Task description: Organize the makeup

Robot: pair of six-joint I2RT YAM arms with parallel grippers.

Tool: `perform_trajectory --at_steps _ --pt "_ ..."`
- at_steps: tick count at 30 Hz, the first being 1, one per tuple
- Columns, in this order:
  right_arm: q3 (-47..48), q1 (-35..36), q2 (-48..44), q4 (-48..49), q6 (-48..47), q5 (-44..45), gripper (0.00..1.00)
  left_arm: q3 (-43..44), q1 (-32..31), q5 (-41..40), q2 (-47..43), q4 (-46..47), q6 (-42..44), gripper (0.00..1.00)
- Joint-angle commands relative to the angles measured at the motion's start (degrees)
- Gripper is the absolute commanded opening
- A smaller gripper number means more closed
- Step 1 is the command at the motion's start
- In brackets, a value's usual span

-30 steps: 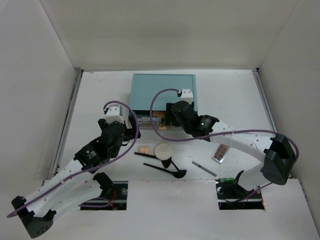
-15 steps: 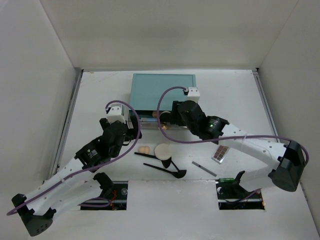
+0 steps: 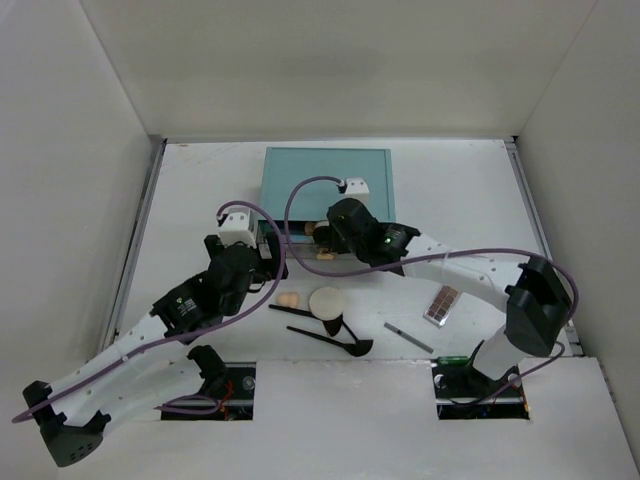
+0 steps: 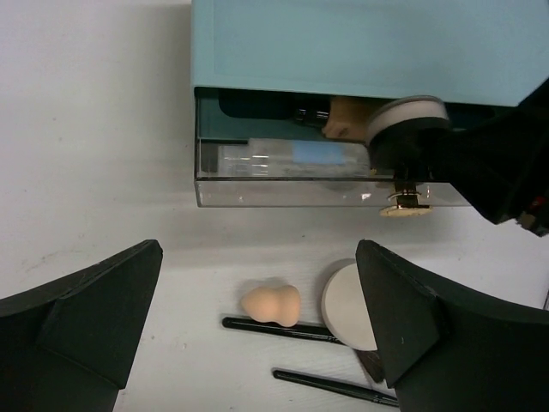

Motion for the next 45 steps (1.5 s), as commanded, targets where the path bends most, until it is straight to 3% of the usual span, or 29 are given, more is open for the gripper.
perform_trajectory --at_steps 1,4,6,11,18,22,25,30,37,41,45 --pt "5.1 0.9 2.1 2.3 -1.1 -2.8 0.33 2.3 -0.6 -1.1 -1.0 0.7 0.3 1.0" --pt "8.0 1.7 4.8 3.6 -1.4 -4.3 0.19 2.4 -0.7 -1.1 -1.1 0.6 0.3 1.0" --pt "9.4 1.9 5.9 4.0 -2.0 -5.1 0.19 2.7 -0.7 -1.1 -0.9 0.4 0.3 1.0" --pt "9.4 2.2 3.3 3.5 -3.2 -4.4 0.22 3.8 -1.3 -0.8 -0.4 0.5 0.6 1.0" --pt "5.2 1.5 -8.0 4.2 -3.5 -3.2 0.31 5.8 -3.6 -0.2 3.7 3.0 2.7 1.0" --pt "-1.0 -2.2 -18.7 1.6 -2.6 0.0 0.36 8.3 -9.0 1.7 10.0 7.6 6.6 1.0" --pt "-6.9 -8.6 -28.7 -4.6 0.9 2.8 0.38 11.4 -15.0 3.4 17.3 12.1 10.2 1.0" --pt "-14.5 -27.2 -42.9 -18.2 8.6 -0.5 0.53 19.5 -21.6 10.2 31.6 18.2 14.0 1.0" --pt "-20.8 -54.5 -56.8 -25.6 8.1 -10.1 0.98 37.3 -25.4 24.4 56.3 17.9 13.8 1.0" --pt "-20.9 -64.7 -60.2 -26.6 4.5 -15.3 1.0 47.4 -26.5 28.2 69.3 13.5 13.6 1.0" --pt "-20.9 -66.9 -61.5 -26.2 4.9 -17.1 1.0 54.7 -26.2 28.7 78.8 9.4 13.5 1.0"
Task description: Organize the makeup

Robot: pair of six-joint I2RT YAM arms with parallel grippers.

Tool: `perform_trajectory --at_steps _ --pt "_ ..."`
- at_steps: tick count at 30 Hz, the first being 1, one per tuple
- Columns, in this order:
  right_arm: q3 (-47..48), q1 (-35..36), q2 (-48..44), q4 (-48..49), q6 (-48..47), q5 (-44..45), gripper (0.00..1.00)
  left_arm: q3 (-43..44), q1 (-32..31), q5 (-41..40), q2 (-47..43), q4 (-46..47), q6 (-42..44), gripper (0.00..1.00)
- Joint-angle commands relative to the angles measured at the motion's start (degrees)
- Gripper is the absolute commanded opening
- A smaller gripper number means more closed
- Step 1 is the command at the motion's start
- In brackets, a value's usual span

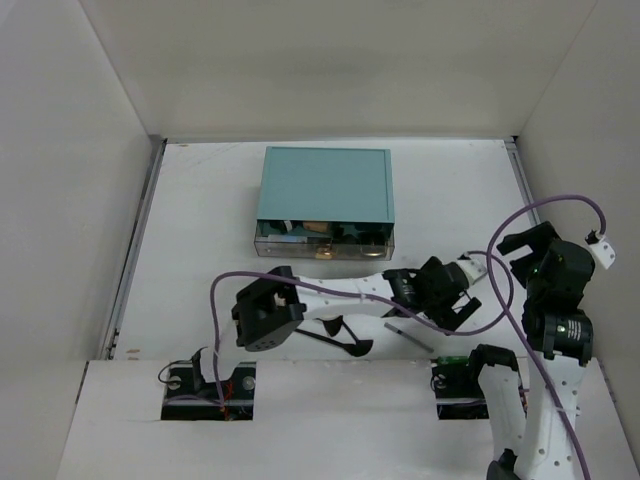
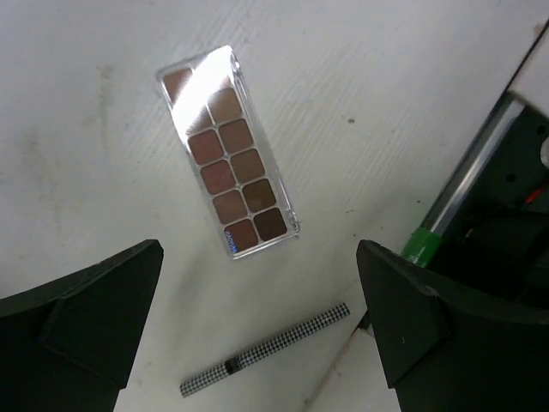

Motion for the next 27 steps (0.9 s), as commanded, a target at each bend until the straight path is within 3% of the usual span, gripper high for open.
perform_trajectory --at_steps 1,7,18,24,27 --pt "0.1 -0.5 -0.2 0.1 -1.1 -4.5 1.0 6.0 0.1 2.5 4.1 -4.8 0.3 1.0" --pt "-0.3 0.4 -0.2 0.3 -1.3 -4.2 1.0 9.0 -0.3 1.4 10.7 -6.3 -0.8 1.0" --pt "-0.9 0.5 -0.9 1.5 -0.9 -4.0 1.0 11.7 -0.5 -7.8 17.7 -6.7 0.1 0.97" --pt "-0.6 0.2 -1.0 1.9 -0.9 -3.5 1.0 9.9 -2.2 -10.7 18.9 -9.0 1.2 0.71" --pt "-0.7 0.2 -1.2 2.0 -0.9 -3.4 1.0 7.4 -2.6 -10.8 18.5 -8.0 1.0 0.5"
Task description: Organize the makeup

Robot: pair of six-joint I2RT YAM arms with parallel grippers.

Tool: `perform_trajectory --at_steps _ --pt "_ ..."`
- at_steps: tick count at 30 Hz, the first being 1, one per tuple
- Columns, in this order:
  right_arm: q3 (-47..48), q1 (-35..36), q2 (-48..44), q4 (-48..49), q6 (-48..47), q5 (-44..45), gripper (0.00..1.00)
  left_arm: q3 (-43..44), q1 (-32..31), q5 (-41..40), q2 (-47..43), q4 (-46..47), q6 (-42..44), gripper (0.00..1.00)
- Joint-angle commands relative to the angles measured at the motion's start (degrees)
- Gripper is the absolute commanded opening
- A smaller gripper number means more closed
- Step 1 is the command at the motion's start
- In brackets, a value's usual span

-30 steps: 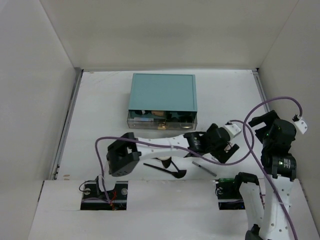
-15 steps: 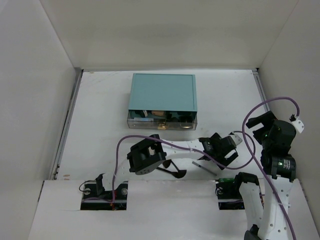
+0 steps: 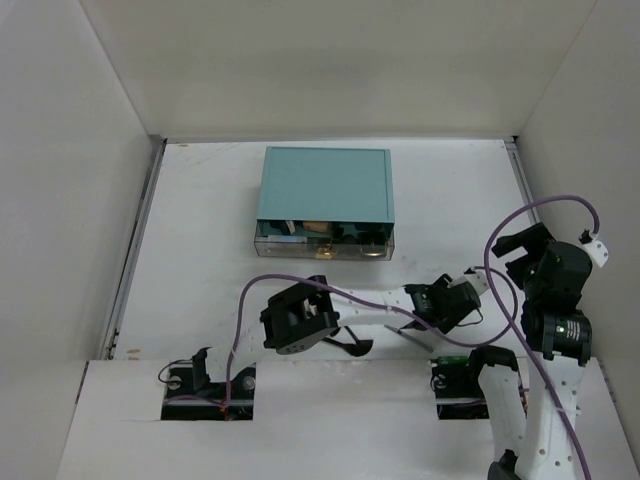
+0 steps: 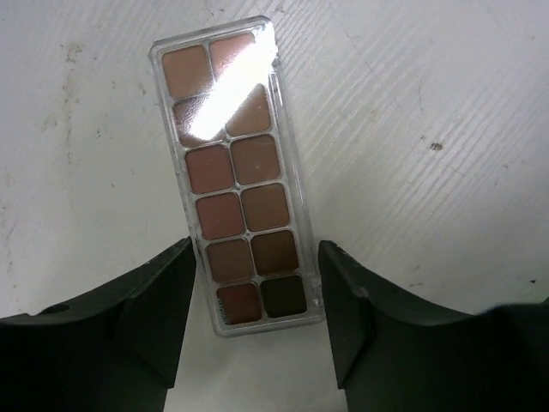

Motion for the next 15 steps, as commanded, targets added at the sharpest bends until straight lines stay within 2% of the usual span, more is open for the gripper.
perform_trajectory --at_steps 1,3,6,10,15 --pt "-0.1 0.0 -0.6 2.6 -0.3 0.5 1.0 -3.9 -0.7 -2.3 1.7 -4.2 1.3 0.42" --pt "-0.5 0.0 -0.8 2.9 -0.2 0.6 1.0 -4.7 -0.5 -2.8 0.7 -3.5 1.8 0.26" --pt "-0.5 0.1 -1.2 3.1 -0.2 0.6 1.0 -6.1 0.1 -4.8 -2.7 -2.4 3.5 0.12" --pt "-0.9 0.3 -2.1 3.9 -0.2 0.4 1.0 -9.6 0.5 -5.9 -10.3 0.9 9.7 0.09" --pt "-1.5 0.2 -3.2 5.4 -0.2 0.3 1.0 -14.7 0.5 -2.3 -20.9 4.1 16.0 0.06"
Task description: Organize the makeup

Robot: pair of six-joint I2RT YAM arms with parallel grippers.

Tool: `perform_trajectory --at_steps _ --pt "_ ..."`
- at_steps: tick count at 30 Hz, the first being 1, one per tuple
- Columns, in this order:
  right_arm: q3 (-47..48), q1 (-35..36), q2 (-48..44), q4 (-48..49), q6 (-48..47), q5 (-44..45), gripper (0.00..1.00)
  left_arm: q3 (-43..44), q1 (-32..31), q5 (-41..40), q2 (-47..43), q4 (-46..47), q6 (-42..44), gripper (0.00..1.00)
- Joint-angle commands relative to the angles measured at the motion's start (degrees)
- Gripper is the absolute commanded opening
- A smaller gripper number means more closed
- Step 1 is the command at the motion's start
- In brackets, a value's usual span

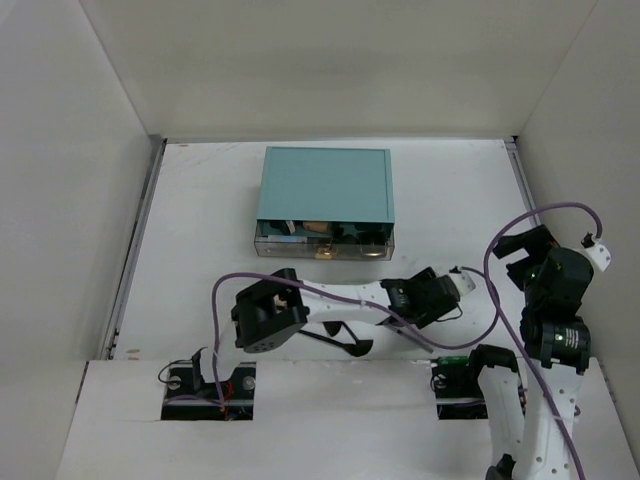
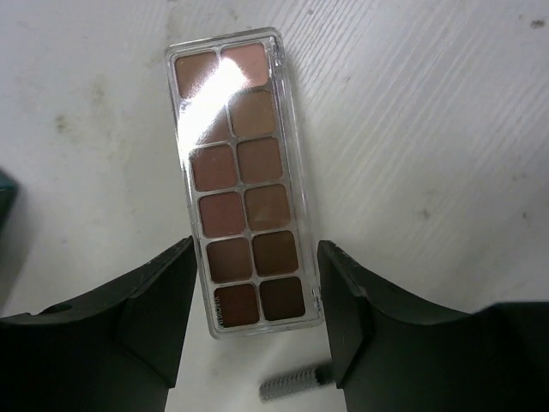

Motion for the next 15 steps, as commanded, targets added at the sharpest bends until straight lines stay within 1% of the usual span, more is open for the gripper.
perform_trajectory --at_steps 1,6,11,15 --pt "-0.9 0.1 -1.1 4.7 0.0 0.3 1.0 -2.1 -0.1 2.2 -12.0 1.8 6.6 0.06" --pt "-1.4 -0.1 -0.7 5.9 0.7 -0.1 1.0 -5.4 -0.8 6.6 -19.5 1.4 8.3 0.05" --pt "-1.6 -0.1 -0.4 7.2 1.1 -0.4 1.0 -6.3 -0.7 7.8 -24.6 0.3 8.4 0.05" --pt "-1.5 -0.2 0.1 7.7 1.2 -0.4 1.0 -6.6 2.5 11.1 -29.9 -2.3 8.0 0.07"
